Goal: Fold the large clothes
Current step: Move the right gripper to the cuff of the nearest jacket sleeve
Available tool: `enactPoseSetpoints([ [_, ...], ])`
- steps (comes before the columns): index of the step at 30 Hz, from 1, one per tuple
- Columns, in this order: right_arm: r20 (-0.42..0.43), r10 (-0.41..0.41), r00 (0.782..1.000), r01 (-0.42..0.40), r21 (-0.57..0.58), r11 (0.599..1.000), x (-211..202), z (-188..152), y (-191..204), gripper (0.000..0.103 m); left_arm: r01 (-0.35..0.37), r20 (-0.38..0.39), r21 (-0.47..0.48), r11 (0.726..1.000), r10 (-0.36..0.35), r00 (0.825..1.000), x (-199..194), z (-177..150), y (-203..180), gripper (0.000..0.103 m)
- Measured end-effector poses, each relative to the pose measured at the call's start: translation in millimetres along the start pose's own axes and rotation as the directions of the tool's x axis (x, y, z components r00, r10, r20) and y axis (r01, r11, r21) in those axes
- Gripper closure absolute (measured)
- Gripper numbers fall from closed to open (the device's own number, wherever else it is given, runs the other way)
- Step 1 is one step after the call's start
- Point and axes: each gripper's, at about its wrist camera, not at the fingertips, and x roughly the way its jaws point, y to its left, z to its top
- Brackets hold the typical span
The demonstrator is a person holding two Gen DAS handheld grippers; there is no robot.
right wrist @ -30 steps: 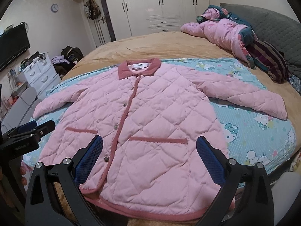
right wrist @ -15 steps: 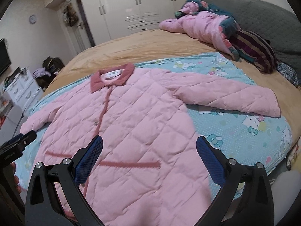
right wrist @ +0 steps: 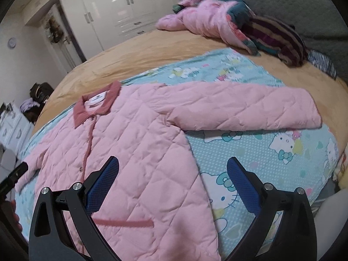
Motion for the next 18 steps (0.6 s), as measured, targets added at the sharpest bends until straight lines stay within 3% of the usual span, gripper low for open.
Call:
enactPoseSetpoints([
  [8, -0.040, -0.025, 0.999, 0.029, 0.104, 0.994, 30, 24, -35, 0.004, 0.039, -0.032, 0.014, 0.999, -0.038, 0.999, 39, 22, -20, 0.009],
  [12, -0.079, 0.005, 0.997, 0.008, 0.165, 0.986, 43, 33, -57, 0.004, 0.031, -0.043, 0.037, 0.999, -0.029, 0.999, 58, 29, -32, 0.009],
  [18, -0.072, -0.071, 0.995, 0.084, 0.198, 0.977, 55, 52, -103, 0.004, 0.034, -0.062, 0.042, 0.999, -0.032, 0.998, 87, 39, -47, 0.009],
])
